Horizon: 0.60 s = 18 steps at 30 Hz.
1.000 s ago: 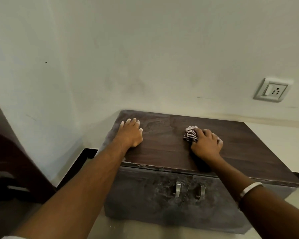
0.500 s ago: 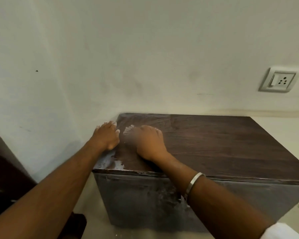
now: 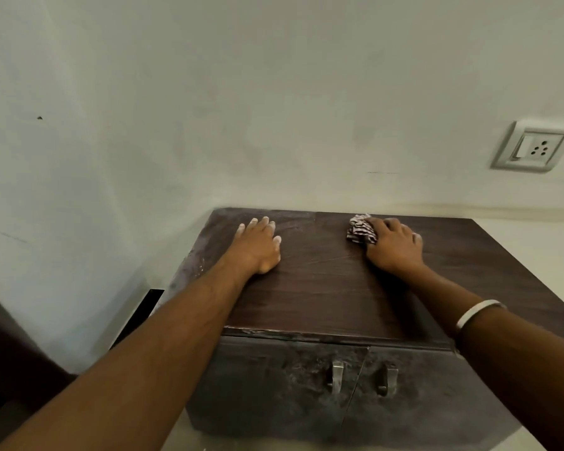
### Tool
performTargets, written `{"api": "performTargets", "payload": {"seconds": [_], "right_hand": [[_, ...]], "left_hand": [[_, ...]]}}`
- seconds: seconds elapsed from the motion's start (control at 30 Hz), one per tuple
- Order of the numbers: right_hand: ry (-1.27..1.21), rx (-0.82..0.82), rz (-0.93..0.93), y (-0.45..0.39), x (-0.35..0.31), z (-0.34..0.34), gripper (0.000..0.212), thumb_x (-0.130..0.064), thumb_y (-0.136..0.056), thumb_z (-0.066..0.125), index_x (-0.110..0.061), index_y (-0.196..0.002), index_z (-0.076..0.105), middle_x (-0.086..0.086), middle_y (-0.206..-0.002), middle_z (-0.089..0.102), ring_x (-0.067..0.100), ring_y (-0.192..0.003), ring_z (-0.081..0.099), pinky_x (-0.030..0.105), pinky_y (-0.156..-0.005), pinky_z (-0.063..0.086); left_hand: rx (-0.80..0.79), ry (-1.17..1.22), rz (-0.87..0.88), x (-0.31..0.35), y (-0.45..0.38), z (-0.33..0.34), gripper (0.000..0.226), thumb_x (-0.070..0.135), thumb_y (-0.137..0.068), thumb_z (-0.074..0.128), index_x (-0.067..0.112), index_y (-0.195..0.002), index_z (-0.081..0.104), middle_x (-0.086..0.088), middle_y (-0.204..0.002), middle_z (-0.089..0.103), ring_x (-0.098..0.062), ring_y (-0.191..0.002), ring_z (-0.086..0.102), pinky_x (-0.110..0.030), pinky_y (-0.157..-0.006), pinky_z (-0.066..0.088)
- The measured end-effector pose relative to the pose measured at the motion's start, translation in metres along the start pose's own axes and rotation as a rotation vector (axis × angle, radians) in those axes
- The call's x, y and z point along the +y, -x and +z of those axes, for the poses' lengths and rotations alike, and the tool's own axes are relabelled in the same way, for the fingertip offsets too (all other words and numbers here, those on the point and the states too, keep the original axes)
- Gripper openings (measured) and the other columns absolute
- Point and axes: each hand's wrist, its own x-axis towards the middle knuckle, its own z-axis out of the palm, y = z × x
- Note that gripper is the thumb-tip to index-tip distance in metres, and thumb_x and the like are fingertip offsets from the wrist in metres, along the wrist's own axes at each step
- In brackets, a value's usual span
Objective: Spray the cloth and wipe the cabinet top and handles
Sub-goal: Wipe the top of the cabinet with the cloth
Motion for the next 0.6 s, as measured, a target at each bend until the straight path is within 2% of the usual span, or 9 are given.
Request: {"api": "performTargets", "payload": {"seconds": [0.23, 0.47, 0.6], "right_hand": [[-0.016, -0.029, 0.009, -0.006, -0.041, 0.008, 0.064, -0.028, -0.083, 0.052, -0.036, -0.143, 0.03, 0.005, -0.147, 0.032, 0.032, -0.138, 0.023, 0.053, -0.113, 0.012], [-0.088, -0.068, -0.235, -0.009, -0.159, 0.04, 0.061, -0.025, -0.083, 0.052, -0.033, -0.141, 0.034, 0.002, -0.145, 0.028, 0.03, -0.136, 0.022, 0.057, -0.111, 0.012], [-0.08, -0.096, -0.399, -0.014, -0.201, 0.053, 0.056, -0.026, -0.085, 0.052, -0.029, -0.139, 0.038, 0.002, -0.142, 0.032, 0.029, -0.133, 0.027, 0.059, -0.108, 0.015]], "left_hand": [[0.018, -0.009, -0.031, -0.023, -0.006, -0.001, 0.057, 0.032, -0.103, 0.023, 0.008, -0.154, 0.014, -0.006, -0.163, 0.006, -0.026, -0.15, 0.004, -0.044, -0.12, 0.004], [0.051, -0.047, -0.072, -0.064, -0.009, -0.01, 0.057, 0.033, -0.103, 0.025, 0.008, -0.153, 0.017, -0.007, -0.163, 0.01, -0.026, -0.15, 0.008, -0.044, -0.121, 0.007], [0.075, -0.047, -0.115, -0.086, -0.012, -0.015, 0.054, 0.032, -0.102, 0.027, 0.008, -0.15, 0.025, -0.008, -0.16, 0.021, -0.026, -0.147, 0.02, -0.046, -0.119, 0.015]]}}
